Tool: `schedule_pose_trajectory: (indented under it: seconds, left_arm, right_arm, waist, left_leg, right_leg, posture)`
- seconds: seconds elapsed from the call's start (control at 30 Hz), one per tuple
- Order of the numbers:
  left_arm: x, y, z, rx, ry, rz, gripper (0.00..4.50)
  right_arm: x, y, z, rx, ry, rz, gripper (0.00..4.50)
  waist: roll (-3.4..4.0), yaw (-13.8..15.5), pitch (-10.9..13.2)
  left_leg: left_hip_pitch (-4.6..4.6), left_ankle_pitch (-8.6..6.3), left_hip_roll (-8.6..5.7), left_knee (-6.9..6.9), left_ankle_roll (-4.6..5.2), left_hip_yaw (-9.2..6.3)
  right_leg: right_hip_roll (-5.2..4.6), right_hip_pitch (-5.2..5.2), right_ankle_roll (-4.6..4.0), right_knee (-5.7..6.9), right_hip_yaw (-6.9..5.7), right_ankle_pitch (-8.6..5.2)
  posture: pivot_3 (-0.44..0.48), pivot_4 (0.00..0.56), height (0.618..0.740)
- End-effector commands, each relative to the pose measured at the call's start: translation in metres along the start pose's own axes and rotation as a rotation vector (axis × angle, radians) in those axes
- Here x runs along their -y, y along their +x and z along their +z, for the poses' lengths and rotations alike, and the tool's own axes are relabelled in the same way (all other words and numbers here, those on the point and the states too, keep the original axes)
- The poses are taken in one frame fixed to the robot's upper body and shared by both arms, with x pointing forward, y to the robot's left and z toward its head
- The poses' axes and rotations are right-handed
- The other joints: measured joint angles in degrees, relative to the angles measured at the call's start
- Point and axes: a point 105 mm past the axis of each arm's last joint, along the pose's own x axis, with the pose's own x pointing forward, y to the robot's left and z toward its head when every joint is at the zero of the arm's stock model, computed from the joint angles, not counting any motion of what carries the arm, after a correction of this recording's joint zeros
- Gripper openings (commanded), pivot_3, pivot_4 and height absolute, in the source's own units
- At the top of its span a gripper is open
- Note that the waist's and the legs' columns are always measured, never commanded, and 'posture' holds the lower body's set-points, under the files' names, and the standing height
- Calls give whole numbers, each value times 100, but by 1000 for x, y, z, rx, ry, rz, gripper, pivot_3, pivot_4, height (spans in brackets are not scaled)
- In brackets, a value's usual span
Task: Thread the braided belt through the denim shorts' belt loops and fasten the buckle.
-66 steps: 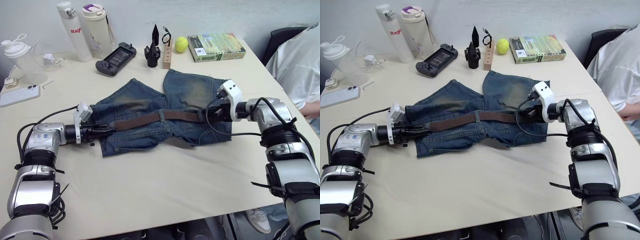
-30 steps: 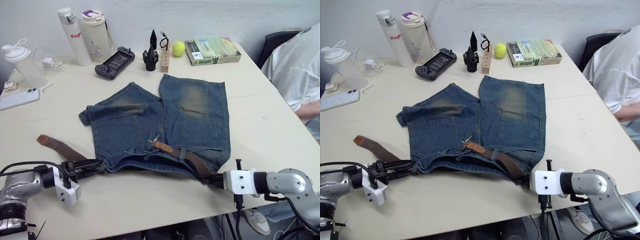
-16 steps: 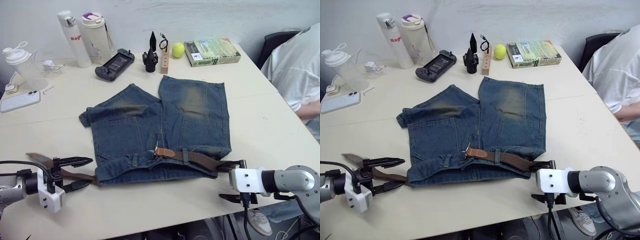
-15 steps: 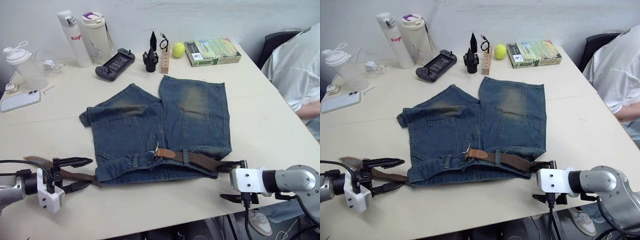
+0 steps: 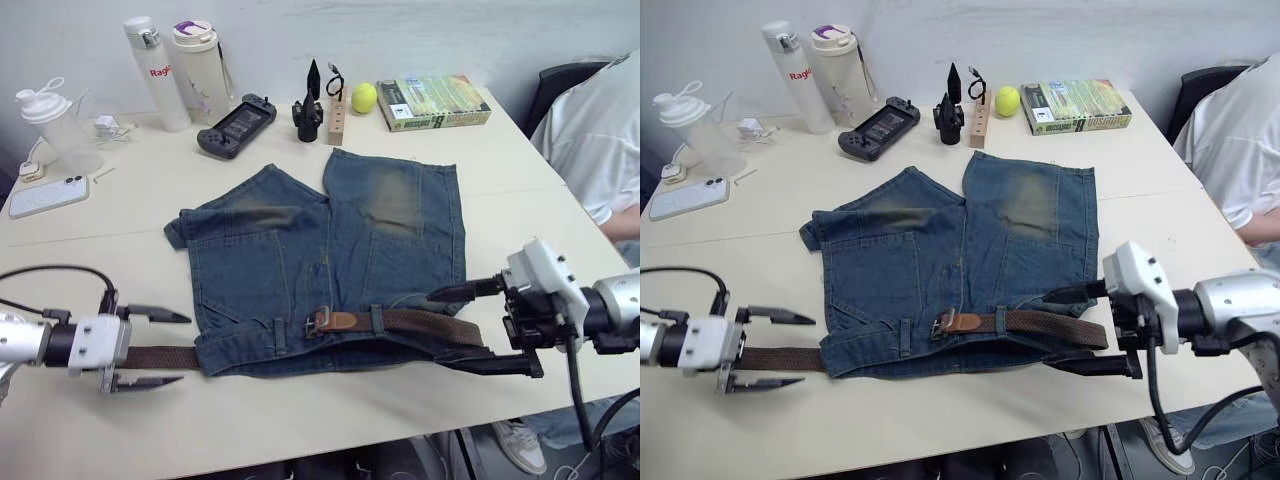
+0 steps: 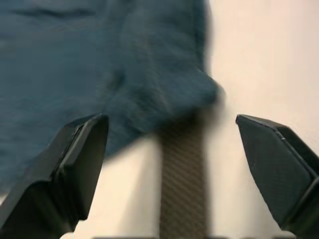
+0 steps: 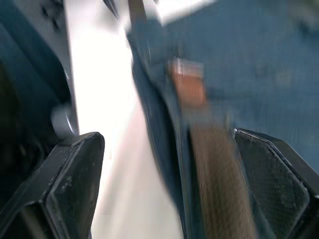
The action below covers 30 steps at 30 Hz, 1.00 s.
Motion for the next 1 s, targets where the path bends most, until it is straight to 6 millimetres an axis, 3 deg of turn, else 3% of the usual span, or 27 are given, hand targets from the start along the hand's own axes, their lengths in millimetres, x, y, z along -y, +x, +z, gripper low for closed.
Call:
schedule_pose_trajectory:
  seconds: [0.03, 0.07, 0.17, 0.23, 0.47, 0.6, 0.7, 1.0]
  left_arm:
    - [-56, 1, 24, 184, -226, 235, 4500]
    - [-62, 2, 24, 194, -260, 255, 4500]
    - [-82, 18, 13, 182, -344, 345, 4500]
    - [-88, 30, 9, 176, -365, 356, 4500]
    - [-91, 72, -16, 50, -373, 313, 4500]
    - [-87, 84, -34, -49, -334, 277, 4500]
    - [-100, 90, -48, -121, -310, 329, 4500]
    - [-145, 93, -54, -181, -254, 493, 4500]
  right_arm:
    - [45, 20, 16, 118, 63, -226, 4434]
    - [51, 23, 18, 123, 75, -252, 4434]
    - [98, 30, 3, 77, 150, -482, 4434]
    - [114, 34, -8, 32, 178, -532, 4434]
    - [138, 50, -52, -170, 258, -530, 4434]
    - [149, 56, -67, -241, 236, -552, 4434]
    - [169, 61, -80, -278, 197, -654, 4434]
    - [212, 61, -70, -194, 146, -860, 4434]
  waist:
    - [3, -14, 2]
    - [4, -13, 4]
    - [5, -11, 3]
    - [2, -11, 3]
    - [-2, -6, 2]
    - [-10, -12, -5]
    - [-20, -20, -38]
    - [-36, -25, -83]
  left_leg:
    - [0, 1, 0, -5, -7, -4]
    - [-5, 2, -5, -7, -8, -1]
    - [-18, 16, -10, -6, -9, 5]
    - [-25, 23, -19, -6, -3, 14]
    - [-81, 31, -27, 6, 13, 44]
    - [-100, 34, -24, 40, 15, 42]
    - [-82, 33, -22, 62, 16, 41]
    - [-61, 35, -26, 80, 19, 32]
  right_leg:
    - [3, -1, -1, 0, -1, -1]
    - [2, -7, -1, 7, 0, 0]
    - [20, -15, 1, 23, -5, 1]
    - [34, -24, 7, 25, -4, 4]
    - [41, -95, 26, 41, -8, 14]
    - [42, -110, 26, 69, -10, 14]
    - [39, -91, 25, 85, -6, 14]
    - [14, -73, 25, 119, 0, 15]
  posture:
    - [0, 150, 720]
    - [0, 150, 720]
    - [0, 150, 720]
    - [0, 150, 720]
    - [0, 150, 720]
    - [0, 150, 720]
    - [0, 150, 720]
    - [0, 150, 720]
